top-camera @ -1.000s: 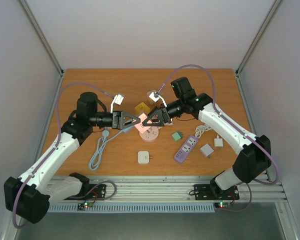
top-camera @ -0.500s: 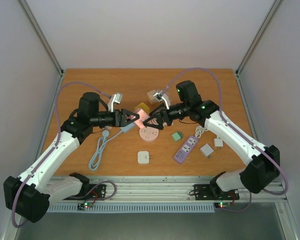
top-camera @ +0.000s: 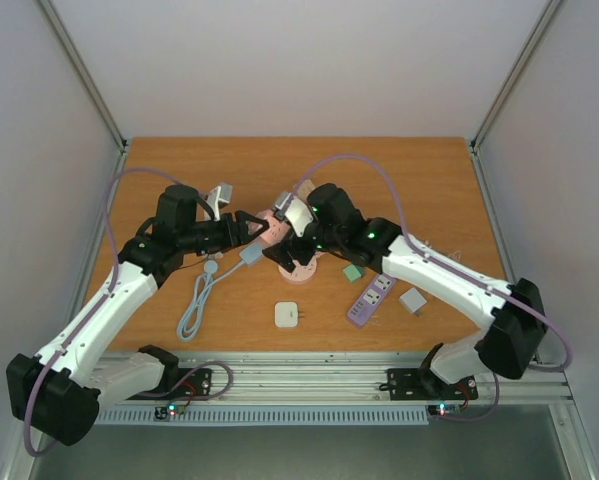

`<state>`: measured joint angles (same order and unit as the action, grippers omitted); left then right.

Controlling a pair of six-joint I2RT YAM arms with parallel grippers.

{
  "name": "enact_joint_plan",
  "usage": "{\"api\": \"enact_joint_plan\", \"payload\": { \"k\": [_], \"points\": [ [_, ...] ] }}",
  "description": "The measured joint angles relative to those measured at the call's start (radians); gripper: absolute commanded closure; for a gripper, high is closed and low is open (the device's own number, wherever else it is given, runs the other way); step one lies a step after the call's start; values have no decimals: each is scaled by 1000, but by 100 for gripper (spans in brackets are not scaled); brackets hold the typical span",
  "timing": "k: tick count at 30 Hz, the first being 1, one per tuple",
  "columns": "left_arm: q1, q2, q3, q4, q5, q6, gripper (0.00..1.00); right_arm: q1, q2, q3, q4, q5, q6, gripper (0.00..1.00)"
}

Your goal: Insert the plug

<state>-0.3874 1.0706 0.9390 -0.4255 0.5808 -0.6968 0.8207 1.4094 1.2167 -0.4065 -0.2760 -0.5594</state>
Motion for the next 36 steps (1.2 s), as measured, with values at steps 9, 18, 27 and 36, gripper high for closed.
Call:
{"api": "enact_joint_plan", "payload": {
  "k": [9, 18, 27, 36],
  "points": [
    [0, 0, 0, -29, 23, -23, 50, 49, 129, 73, 3, 127, -81, 40],
    [1, 0, 0, -49, 100, -12, 19, 50, 113, 65, -14, 8, -177, 46],
    [-1, -4, 0, -60, 172, -43, 57, 56, 72, 52, -47, -72, -267, 24],
    [-1, -5, -2, -135, -105, 6, 57, 57, 56, 20, 6, 136, -97, 2]
  ]
}}
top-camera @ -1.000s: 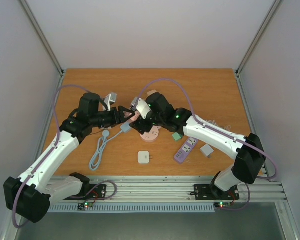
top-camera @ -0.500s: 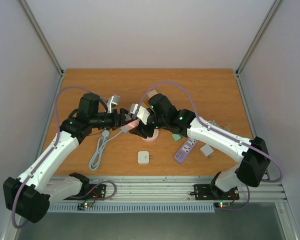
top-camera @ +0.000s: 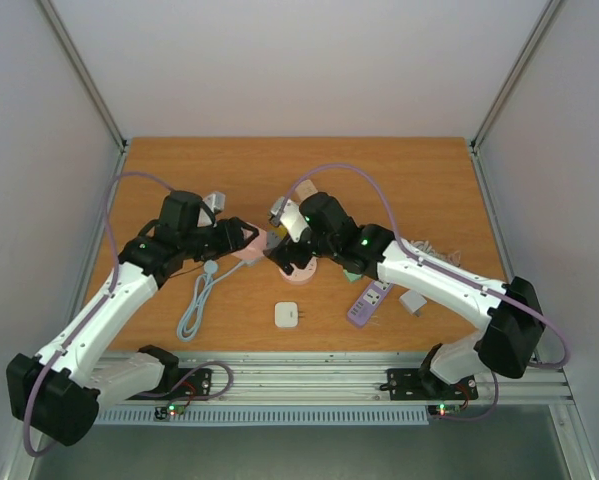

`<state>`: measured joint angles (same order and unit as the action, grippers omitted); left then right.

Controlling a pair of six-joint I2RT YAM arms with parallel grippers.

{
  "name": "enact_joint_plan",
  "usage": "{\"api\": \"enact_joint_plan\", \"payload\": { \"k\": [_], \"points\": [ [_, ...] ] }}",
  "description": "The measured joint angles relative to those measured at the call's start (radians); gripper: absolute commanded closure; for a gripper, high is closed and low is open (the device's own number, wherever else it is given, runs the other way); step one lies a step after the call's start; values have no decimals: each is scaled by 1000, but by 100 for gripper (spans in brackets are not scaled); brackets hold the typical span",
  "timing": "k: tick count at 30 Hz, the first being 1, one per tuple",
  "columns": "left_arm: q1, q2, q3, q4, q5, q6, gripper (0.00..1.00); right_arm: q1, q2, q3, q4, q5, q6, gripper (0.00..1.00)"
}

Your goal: Insert the plug

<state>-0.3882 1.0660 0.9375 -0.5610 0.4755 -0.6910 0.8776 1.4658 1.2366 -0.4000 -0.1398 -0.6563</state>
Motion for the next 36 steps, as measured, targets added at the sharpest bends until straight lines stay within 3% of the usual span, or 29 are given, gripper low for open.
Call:
{"api": "enact_joint_plan", "payload": {
  "k": [3, 9, 17, 29, 36],
  "points": [
    [0, 18, -11, 2, -149, -3, 60, 0, -35, -49, 13, 143, 117, 2],
    [-12, 179, -11, 4, -368, -47, 78, -5, -154, -149, -32, 425, 425, 1],
    [-99, 395, 107, -31, -552, -152, 78, -28, -333, -248, -134, 637, 699, 2],
    [-190, 515, 188, -19, -737, -220, 77, -73, -362, -279, -248, 720, 851, 1],
    [-215, 551, 194, -19, -776, -298, 76, -83, -344, -279, -274, 726, 890, 1]
  ]
}}
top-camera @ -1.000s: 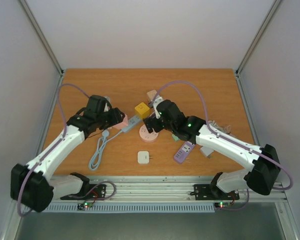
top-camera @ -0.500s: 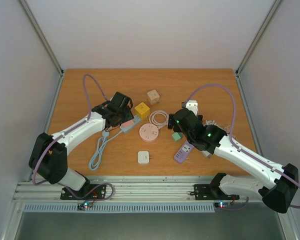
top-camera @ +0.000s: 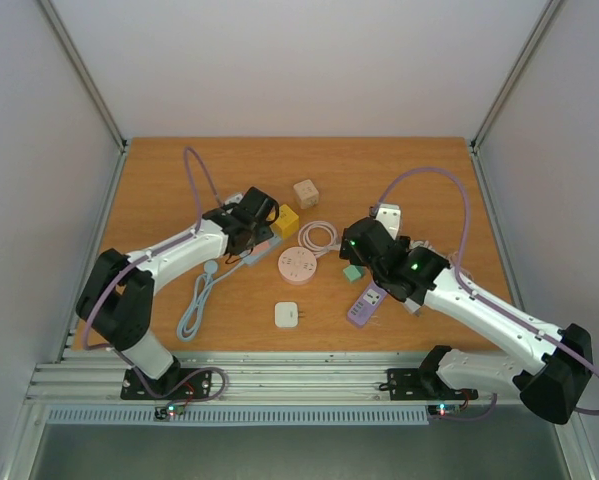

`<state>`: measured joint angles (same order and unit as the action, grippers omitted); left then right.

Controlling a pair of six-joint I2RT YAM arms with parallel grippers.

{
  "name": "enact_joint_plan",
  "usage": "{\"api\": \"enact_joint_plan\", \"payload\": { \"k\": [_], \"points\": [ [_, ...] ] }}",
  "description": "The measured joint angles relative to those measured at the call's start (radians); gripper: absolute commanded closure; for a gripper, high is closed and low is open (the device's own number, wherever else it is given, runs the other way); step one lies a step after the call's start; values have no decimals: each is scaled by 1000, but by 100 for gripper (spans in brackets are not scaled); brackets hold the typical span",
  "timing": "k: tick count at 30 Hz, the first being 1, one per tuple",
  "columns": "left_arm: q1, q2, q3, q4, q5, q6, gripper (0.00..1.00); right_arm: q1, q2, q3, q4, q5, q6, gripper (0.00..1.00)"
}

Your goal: Insert the plug

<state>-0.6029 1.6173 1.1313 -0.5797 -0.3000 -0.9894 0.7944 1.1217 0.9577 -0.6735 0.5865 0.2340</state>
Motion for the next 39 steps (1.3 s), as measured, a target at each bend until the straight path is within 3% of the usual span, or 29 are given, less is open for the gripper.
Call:
{"api": "enact_joint_plan", "payload": {
  "k": [7, 39],
  "points": [
    [0, 45, 22, -1, -11, -80, 75, -10, 16, 0, -11, 0, 15, 2],
    [0, 162, 150, -56, 6, -173, 77, -61, 39, -2, -35, 0, 29, 1]
  ]
}}
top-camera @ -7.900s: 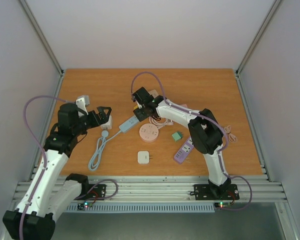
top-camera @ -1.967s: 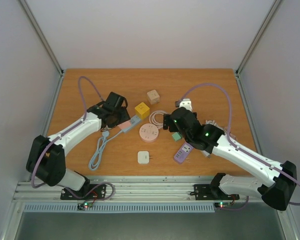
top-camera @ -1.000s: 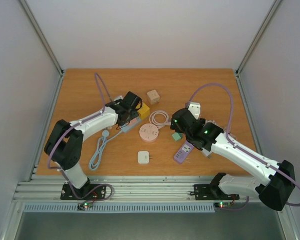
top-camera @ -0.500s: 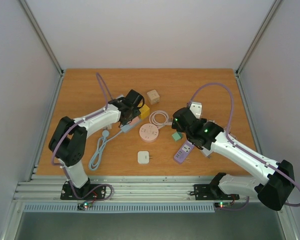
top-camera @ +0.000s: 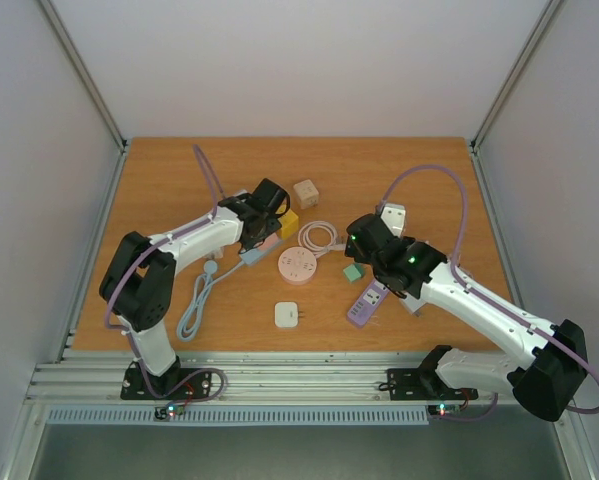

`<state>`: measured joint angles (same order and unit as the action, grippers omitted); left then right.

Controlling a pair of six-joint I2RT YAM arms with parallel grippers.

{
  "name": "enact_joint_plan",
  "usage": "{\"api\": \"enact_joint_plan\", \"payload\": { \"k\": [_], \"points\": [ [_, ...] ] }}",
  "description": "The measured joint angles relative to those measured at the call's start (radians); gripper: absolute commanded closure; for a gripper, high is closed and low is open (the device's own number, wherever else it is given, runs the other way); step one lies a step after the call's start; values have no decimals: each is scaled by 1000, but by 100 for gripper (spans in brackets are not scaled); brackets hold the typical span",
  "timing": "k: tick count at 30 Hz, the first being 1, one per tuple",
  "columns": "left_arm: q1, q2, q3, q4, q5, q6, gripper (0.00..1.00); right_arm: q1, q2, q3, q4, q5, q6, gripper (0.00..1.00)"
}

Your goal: Insert the plug

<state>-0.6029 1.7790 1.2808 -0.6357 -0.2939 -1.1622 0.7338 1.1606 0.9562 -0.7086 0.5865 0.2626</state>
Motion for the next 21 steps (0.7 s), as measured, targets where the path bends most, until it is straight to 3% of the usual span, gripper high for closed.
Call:
{"api": "enact_joint_plan", "payload": {
  "k": [21],
  "points": [
    [0, -33, 0, -46, 8, 56, 79, -6, 24, 0, 0, -15, 2, 1]
  ]
}}
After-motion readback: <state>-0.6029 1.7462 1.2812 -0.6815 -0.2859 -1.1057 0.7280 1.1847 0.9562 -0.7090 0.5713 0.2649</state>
